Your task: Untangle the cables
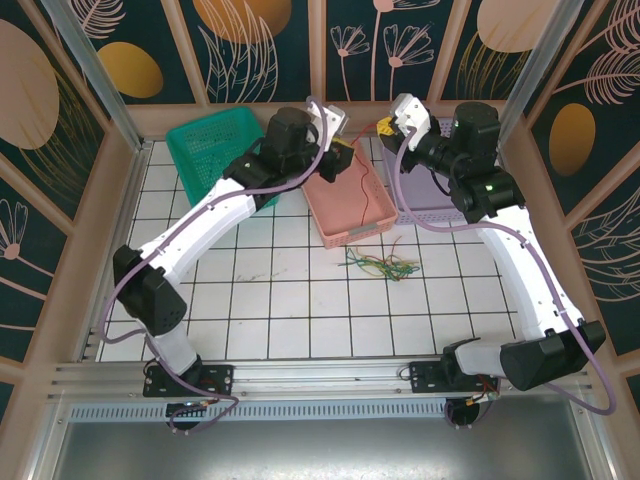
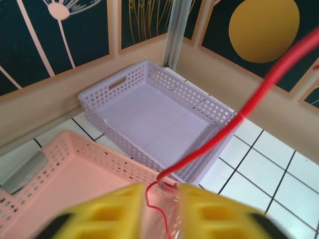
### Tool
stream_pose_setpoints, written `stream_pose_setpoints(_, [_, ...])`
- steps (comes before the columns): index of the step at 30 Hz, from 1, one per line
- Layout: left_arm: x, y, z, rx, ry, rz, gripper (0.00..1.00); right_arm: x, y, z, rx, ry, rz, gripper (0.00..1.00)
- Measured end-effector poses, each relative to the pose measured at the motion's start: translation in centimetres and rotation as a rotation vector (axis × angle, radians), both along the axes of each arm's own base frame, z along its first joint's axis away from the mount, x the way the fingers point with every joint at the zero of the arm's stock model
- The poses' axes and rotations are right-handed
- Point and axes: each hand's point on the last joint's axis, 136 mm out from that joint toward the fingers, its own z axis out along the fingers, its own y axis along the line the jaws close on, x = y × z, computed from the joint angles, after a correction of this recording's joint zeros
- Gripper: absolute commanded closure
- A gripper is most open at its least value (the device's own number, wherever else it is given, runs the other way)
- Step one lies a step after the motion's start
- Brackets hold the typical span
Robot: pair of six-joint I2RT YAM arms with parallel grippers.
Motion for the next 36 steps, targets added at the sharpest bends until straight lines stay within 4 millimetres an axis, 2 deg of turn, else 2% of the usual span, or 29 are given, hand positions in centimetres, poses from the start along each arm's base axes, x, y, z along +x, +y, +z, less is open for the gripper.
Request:
stream_pose_setpoints(2, [-1.2,1.1,0.1,0.002,-0.053,-0.008,0.19,-0.1,0.1,-0.3,-0.003,0.013,0.009,1.00])
stream_pose_setpoints(5, [-3.2,2.6,0.6,0.009,-0.149,-0.032,0.16,-0.3,0.3,-0.5,-0.005,0.028,0.022,1.00])
stream_pose_setpoints(7, [-3.9,2.9,1.5,0.007,-0.209,-0.051,0.16,-0.4,0.4,-0.6,-0.004,0.030,0.030,1.00])
stream_pose_setpoints(9, [-4.1,2.6,2.6,-0.006,-0.265,-0.080,0.16,-0.5,0.5,-0.6,-0.002,0.031,0.042,1.00])
stream_pose_setpoints(11, [-4.2,2.2,2.8,-0.010,-0.292,-0.107,0.16,-0.8,0.8,-0.5,0.000,0.032,0.057,1.00])
stream_pose_setpoints(18, [-3.2,0.9,1.5,0.017,-0.307,-0.141,0.19,-1.8,1.8,-0.6,0.008,0.048,0.118,1.00])
stream_pose_setpoints(21, [-2.7,0.4,1.0,0.021,-0.299,-0.145,0.27,-2.1,2.0,-0.6,0.020,0.061,0.132,1.00])
stream_pose_setpoints(23, [-2.6,0.2,0.8,0.019,-0.292,-0.148,0.38,-2.2,2.2,-0.5,0.024,0.065,0.141,1.00])
stream_pose_setpoints(25, [-2.5,0.0,0.8,0.010,-0.287,-0.153,0.57,-2.2,2.2,-0.5,0.026,0.067,0.142,1.00])
stream_pose_setpoints(28, [-2.5,-0.3,1.1,-0.002,-0.284,-0.165,0.99,-2.2,2.2,-0.5,0.026,0.066,0.141,1.00])
stream_pose_setpoints(36, [-2.5,-0.4,1.8,-0.012,-0.253,-0.158,1.00,-1.4,1.7,-0.6,-0.027,-0.021,0.096,1.00])
